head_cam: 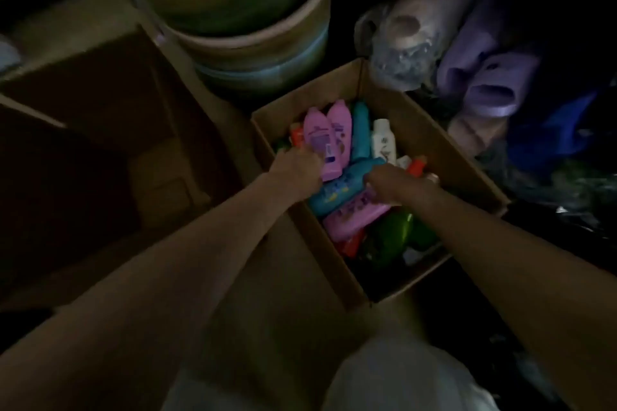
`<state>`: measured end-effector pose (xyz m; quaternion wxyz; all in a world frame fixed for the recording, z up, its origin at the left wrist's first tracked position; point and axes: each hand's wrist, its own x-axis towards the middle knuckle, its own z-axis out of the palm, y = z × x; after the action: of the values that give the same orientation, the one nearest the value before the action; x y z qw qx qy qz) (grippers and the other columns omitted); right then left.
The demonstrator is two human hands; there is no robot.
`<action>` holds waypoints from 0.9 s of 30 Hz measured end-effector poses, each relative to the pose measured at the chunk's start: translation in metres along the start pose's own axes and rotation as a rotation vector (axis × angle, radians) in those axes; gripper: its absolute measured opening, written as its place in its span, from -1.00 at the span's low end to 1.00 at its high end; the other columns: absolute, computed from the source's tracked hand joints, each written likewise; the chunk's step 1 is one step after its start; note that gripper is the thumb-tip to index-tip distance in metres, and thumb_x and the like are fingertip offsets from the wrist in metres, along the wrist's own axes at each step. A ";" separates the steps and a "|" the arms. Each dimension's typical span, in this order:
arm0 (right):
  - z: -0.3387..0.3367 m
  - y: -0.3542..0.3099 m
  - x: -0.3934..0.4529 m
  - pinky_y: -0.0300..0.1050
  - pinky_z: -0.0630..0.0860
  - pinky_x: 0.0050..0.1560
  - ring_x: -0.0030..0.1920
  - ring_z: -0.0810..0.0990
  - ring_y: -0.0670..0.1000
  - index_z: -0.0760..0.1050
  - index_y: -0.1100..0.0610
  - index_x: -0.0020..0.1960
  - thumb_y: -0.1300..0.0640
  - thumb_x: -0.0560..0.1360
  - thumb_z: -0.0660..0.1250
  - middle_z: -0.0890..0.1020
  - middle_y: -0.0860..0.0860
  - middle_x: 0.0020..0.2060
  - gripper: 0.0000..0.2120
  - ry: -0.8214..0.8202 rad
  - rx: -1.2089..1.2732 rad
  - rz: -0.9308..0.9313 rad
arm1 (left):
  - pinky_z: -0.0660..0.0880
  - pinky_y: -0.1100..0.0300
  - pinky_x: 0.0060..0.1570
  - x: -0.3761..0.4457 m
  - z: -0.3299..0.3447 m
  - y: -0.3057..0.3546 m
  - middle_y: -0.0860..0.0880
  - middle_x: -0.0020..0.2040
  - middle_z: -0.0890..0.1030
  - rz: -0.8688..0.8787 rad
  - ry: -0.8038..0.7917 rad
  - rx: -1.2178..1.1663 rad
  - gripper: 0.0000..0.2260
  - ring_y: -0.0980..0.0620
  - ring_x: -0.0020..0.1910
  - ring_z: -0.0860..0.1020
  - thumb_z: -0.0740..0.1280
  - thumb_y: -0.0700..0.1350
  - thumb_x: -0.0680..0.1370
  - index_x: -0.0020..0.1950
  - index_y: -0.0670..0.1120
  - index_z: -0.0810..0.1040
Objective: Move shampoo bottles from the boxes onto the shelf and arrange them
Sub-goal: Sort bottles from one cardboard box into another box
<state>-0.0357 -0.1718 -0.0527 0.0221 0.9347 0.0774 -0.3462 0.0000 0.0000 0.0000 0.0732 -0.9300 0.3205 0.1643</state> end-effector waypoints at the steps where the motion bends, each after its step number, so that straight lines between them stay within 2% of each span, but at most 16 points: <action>1: 0.014 0.006 0.013 -0.06 0.37 0.23 0.30 0.41 0.14 0.36 0.18 0.36 0.08 0.50 0.32 0.44 0.15 0.30 -0.53 -0.032 -0.035 0.025 | 0.36 0.00 0.19 0.010 0.016 0.008 -0.15 0.30 0.42 0.017 -0.034 0.017 -0.60 -0.15 0.27 0.42 0.21 -0.06 0.56 0.38 -0.11 0.31; 5: 0.049 0.025 0.051 0.02 0.32 0.28 0.33 0.36 0.18 0.15 0.06 0.43 -0.07 0.30 0.50 0.33 0.17 0.37 -0.16 -0.127 0.008 0.018 | 0.20 0.03 0.32 0.040 0.073 0.025 -0.11 0.37 0.34 0.158 -0.198 0.019 -0.43 -0.10 0.33 0.34 0.26 0.08 0.54 0.50 0.01 0.16; 7: 0.048 0.020 0.049 -0.05 0.33 0.27 0.34 0.36 0.16 0.10 0.09 0.46 0.00 0.31 0.50 0.33 0.16 0.38 -0.13 -0.113 -0.047 -0.035 | 0.20 0.07 0.33 0.038 0.084 0.031 -0.10 0.42 0.29 0.143 -0.256 -0.077 -0.30 -0.09 0.37 0.30 0.31 0.16 0.49 0.52 -0.01 0.10; 9: 0.032 0.011 0.034 -0.08 0.37 0.23 0.30 0.42 0.12 0.18 0.10 0.43 0.04 0.33 0.48 0.41 0.12 0.33 -0.22 -0.013 -0.111 -0.094 | 0.18 0.10 0.37 0.028 0.083 0.033 -0.08 0.49 0.21 0.088 -0.312 -0.211 -0.20 -0.07 0.44 0.24 0.35 0.17 0.46 0.54 -0.05 0.02; 11: 0.009 0.012 0.023 -0.11 0.41 0.13 0.23 0.48 0.12 0.29 0.08 0.35 -0.03 0.35 0.43 0.49 0.09 0.22 -0.36 0.011 -0.124 -0.087 | 0.20 0.12 0.40 0.025 0.078 0.032 -0.06 0.50 0.20 0.042 -0.327 -0.370 -0.17 -0.05 0.45 0.23 0.40 0.14 0.44 0.54 -0.09 0.02; 13: -0.013 0.019 0.017 -0.12 0.43 0.02 0.15 0.54 0.13 0.45 0.02 0.14 -0.07 0.37 0.38 0.56 0.04 0.01 -0.62 0.027 0.005 -0.059 | 0.28 0.16 0.35 0.027 0.073 0.033 -0.08 0.47 0.28 0.012 -0.285 -0.560 -0.20 -0.05 0.40 0.31 0.44 0.07 0.42 0.52 -0.12 0.11; 15: -0.035 0.024 0.012 -0.16 0.47 -0.07 -0.01 0.59 0.07 0.49 0.01 -0.10 -0.03 0.39 0.39 0.54 -0.04 -0.19 -0.83 0.079 0.170 -0.089 | 0.31 0.34 0.15 0.032 0.070 0.030 -0.12 0.36 0.43 -0.015 -0.136 -0.728 -0.36 -0.06 0.31 0.41 0.46 -0.09 0.43 0.44 -0.17 0.28; 17: -0.061 0.023 0.012 -0.26 0.45 -0.29 -0.27 0.52 -0.05 0.45 0.04 -0.25 -0.01 0.37 0.46 0.50 -0.07 -0.33 -0.79 0.136 0.168 -0.153 | 0.35 0.31 0.07 0.040 0.066 0.020 -0.15 0.23 0.53 -0.089 0.041 -0.886 -0.48 -0.09 0.23 0.48 0.48 -0.18 0.41 0.32 -0.21 0.43; 18: -0.070 0.022 0.014 -0.28 0.44 -0.34 -0.30 0.50 -0.07 0.44 0.02 -0.27 -0.01 0.36 0.47 0.51 -0.08 -0.35 -0.78 0.171 0.221 -0.176 | 0.38 0.24 0.09 0.045 0.064 0.013 -0.14 0.19 0.55 -0.131 0.097 -0.933 -0.50 -0.08 0.19 0.50 0.50 -0.17 0.39 0.28 -0.22 0.46; 19: -0.078 0.021 0.018 -0.26 0.47 -0.29 -0.27 0.52 -0.05 0.48 0.04 -0.21 0.00 0.37 0.47 0.54 -0.07 -0.31 -0.81 0.221 0.338 -0.205 | 0.42 0.21 0.10 0.050 0.063 0.006 -0.12 0.17 0.56 -0.184 0.128 -0.969 -0.49 -0.06 0.16 0.51 0.52 -0.15 0.37 0.26 -0.22 0.48; 21: -0.086 0.016 0.028 -0.17 0.51 -0.23 -0.24 0.55 -0.07 0.50 0.08 -0.04 0.02 0.46 0.39 0.58 -0.08 -0.26 -0.84 0.403 0.787 -0.274 | 0.48 0.14 0.12 0.056 0.059 -0.008 -0.11 0.18 0.55 -0.308 0.171 -1.126 -0.45 -0.02 0.11 0.53 0.55 -0.13 0.34 0.27 -0.23 0.48; 23: -0.083 0.012 0.044 -0.15 0.50 -0.32 -0.33 0.59 -0.04 0.46 0.10 -0.12 0.10 0.55 0.27 0.62 -0.06 -0.38 -0.90 0.649 1.408 -0.193 | 0.54 0.10 0.05 0.055 0.052 -0.017 -0.16 0.15 0.58 -0.447 0.254 -1.399 -0.52 -0.04 0.00 0.57 0.52 -0.18 0.36 0.24 -0.25 0.51; 24: -0.079 0.009 0.056 -0.11 0.53 -0.27 -0.27 0.64 0.04 0.44 0.11 -0.16 0.13 0.57 0.22 0.65 0.03 -0.35 -0.85 0.731 1.507 -0.081 | 0.55 0.10 -0.01 0.052 0.048 -0.022 -0.16 0.12 0.59 -0.516 0.310 -1.501 -0.55 -0.04 -0.07 0.58 0.50 -0.19 0.38 0.22 -0.26 0.51; 25: -0.073 0.006 0.071 -0.04 0.55 -0.12 -0.09 0.66 0.14 0.46 0.12 -0.12 0.13 0.58 0.18 0.66 0.15 -0.19 -0.85 0.753 1.369 0.040 | 0.55 0.12 -0.08 0.050 0.044 -0.027 -0.16 0.10 0.60 -0.579 0.356 -1.559 -0.57 -0.03 -0.12 0.58 0.48 -0.19 0.40 0.22 -0.26 0.51; 26: -0.062 0.003 0.087 0.01 0.51 0.06 0.09 0.59 0.21 0.47 0.16 0.00 0.10 0.58 0.18 0.62 0.24 0.03 -0.85 0.668 1.192 0.132 | 0.54 0.14 -0.13 0.049 0.040 -0.032 -0.16 0.08 0.59 -0.613 0.388 -1.582 -0.58 -0.02 -0.14 0.57 0.47 -0.18 0.41 0.22 -0.25 0.50; 27: -0.048 -0.002 0.104 0.01 0.45 0.16 0.21 0.52 0.23 0.43 0.25 0.21 0.06 0.57 0.20 0.53 0.27 0.19 -0.69 0.553 1.037 0.194 | 0.53 0.17 -0.18 0.050 0.036 -0.040 -0.18 0.07 0.59 -0.627 0.418 -1.576 -0.59 -0.01 -0.15 0.56 0.47 -0.18 0.41 0.22 -0.25 0.50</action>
<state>0.0731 -0.1513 -0.0837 -0.4265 0.8819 -0.1847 -0.0789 0.0521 0.0112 -0.0504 -0.6097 -0.7662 -0.1504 0.1363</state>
